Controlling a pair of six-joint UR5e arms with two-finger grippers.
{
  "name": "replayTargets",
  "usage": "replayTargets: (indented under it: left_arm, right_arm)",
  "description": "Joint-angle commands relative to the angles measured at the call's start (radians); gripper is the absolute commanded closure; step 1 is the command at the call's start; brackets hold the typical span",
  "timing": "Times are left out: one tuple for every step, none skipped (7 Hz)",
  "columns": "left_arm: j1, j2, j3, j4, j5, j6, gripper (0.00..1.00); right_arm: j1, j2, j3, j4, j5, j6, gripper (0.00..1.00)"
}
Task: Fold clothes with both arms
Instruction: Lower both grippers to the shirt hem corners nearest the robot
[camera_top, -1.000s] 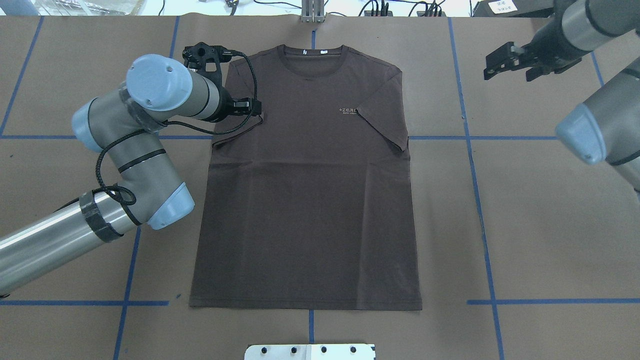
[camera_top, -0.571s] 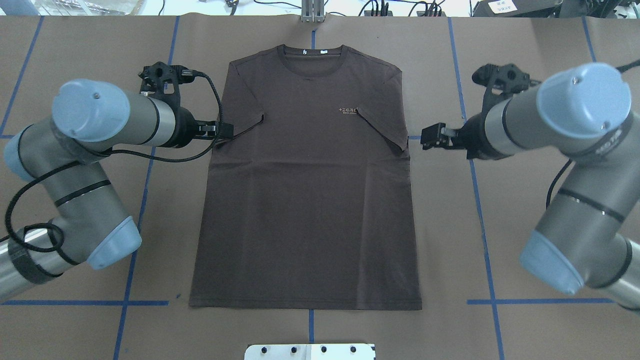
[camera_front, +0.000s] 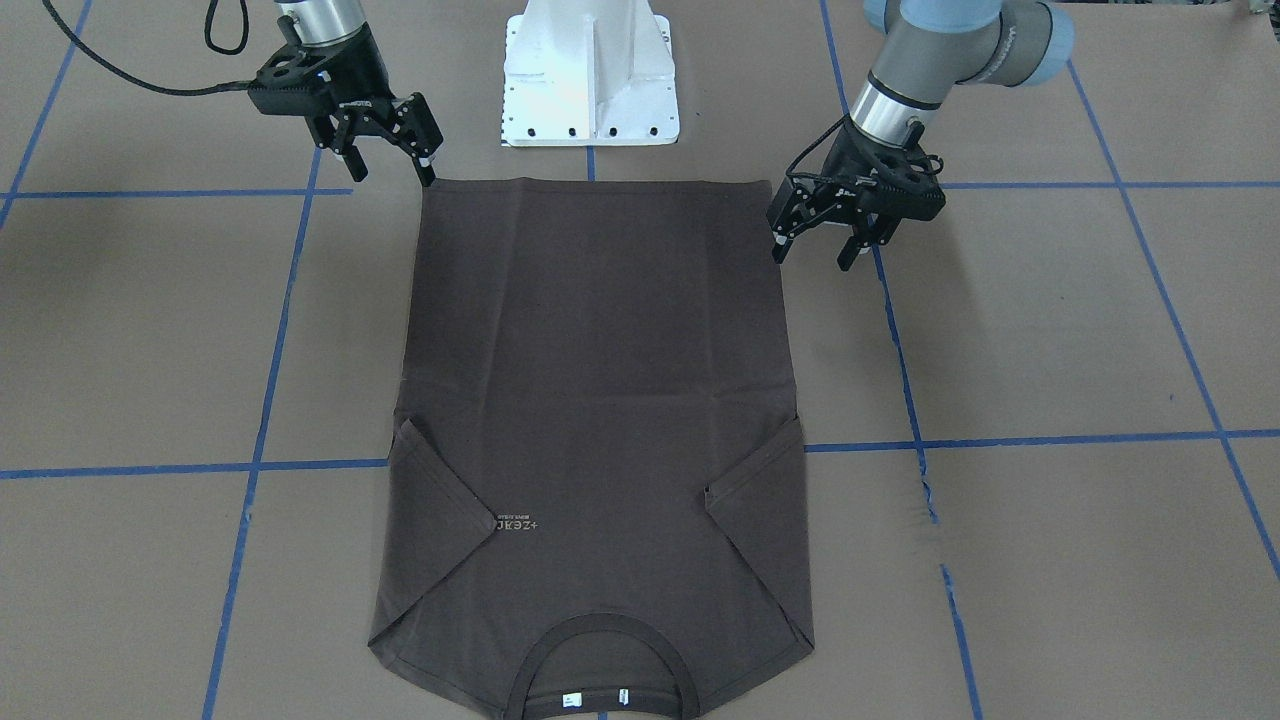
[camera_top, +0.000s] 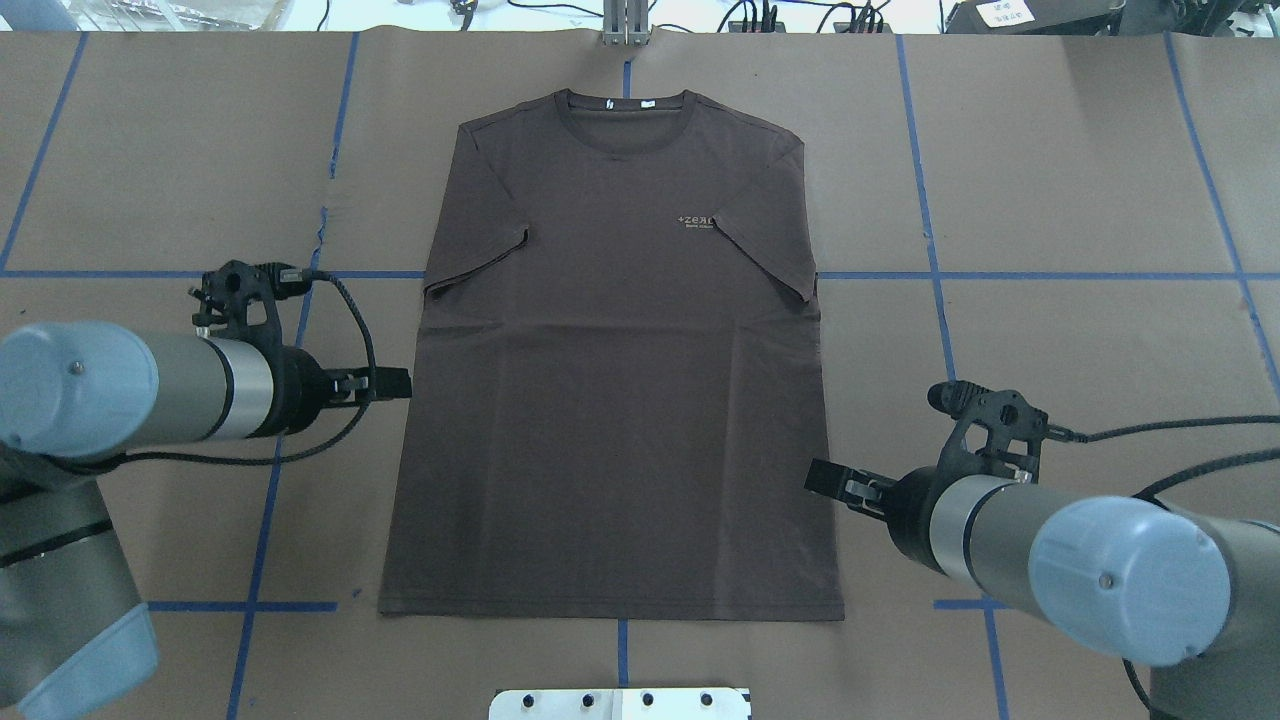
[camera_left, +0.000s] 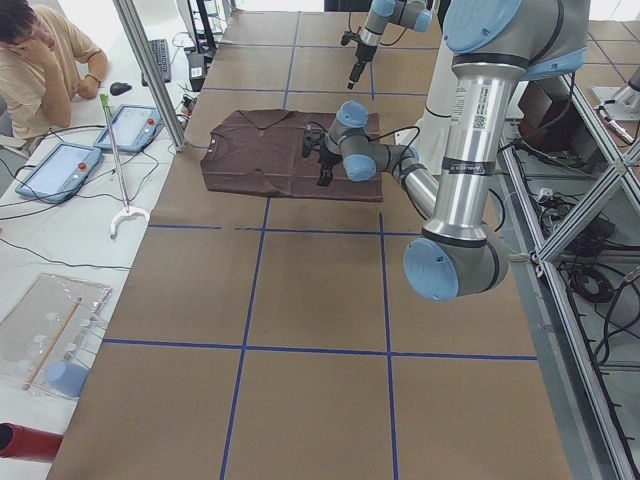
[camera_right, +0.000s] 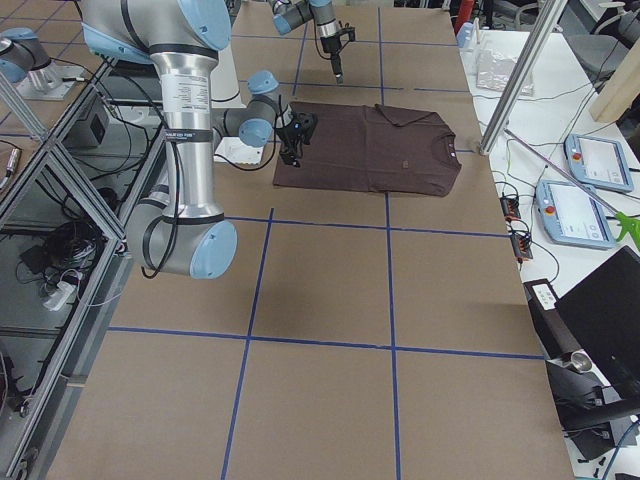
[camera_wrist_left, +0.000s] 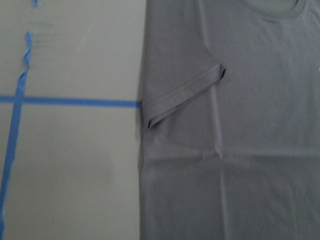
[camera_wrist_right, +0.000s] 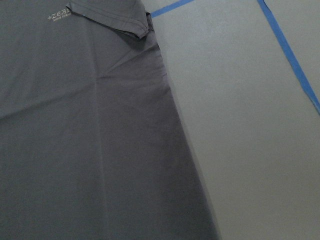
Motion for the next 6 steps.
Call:
replayTargets:
  left_arm:
    - [0.178,0.069,-0.032,-0.002,0.099,-0.239,0.31]
    - [0.258,0.095,-0.029,0.001,0.166,-0.312,0.34]
    - [0.319,0.118,-0.027,0.001,0.198,-0.359,0.35]
    - [0.362,0.122,-0.023,0.004,0.219,-0.387,0.35]
    - [0.381,0.122,-0.026,0.006,0.226,-0.4,0.36]
    - [0.404,0.122,-0.023,0.007,0.228,-0.427,0.4]
  right_arm:
    - [-0.086,-0.012,0.015,0.001,-0.095,0.07,0.01]
    - [-0.087,-0.012,0.015,0.001,-0.096,0.07,0.01]
    - [-0.089,-0.012,0.015,0.001,-0.098,0.07,0.01]
    - [-0.089,-0.012,0.015,0.001,-0.102,0.07,0.01]
    - [-0.087,-0.012,0.017,0.001,-0.102,0.07,0.01]
    - [-0.087,-0.012,0.017,0.001,-0.102,0.07,0.01]
